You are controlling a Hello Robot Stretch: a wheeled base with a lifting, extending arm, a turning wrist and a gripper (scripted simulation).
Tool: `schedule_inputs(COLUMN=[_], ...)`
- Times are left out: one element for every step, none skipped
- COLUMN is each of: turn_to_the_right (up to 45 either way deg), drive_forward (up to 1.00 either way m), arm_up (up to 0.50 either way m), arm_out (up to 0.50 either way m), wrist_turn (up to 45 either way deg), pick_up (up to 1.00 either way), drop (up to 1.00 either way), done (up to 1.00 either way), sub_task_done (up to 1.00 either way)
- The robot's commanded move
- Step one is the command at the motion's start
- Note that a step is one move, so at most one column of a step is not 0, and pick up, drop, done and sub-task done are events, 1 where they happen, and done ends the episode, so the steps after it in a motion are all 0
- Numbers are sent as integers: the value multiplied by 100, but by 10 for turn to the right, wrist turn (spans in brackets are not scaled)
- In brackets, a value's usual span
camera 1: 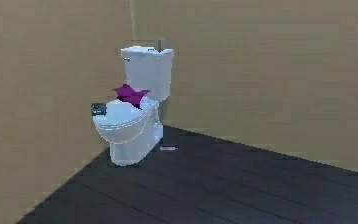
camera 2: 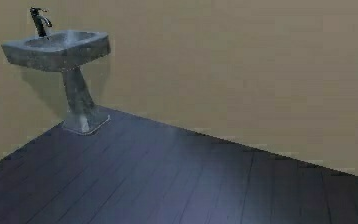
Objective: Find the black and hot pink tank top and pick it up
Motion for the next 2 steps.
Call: schedule_inputs(turn_to_the_right=[0,120], drive_forward=[100,0], arm_up=[0,0], arm_out=[0,0], wrist_turn=[0,0], pick_up=[0,0], drop=[0,0], done=[0,0], sub_task_done=[0,0])
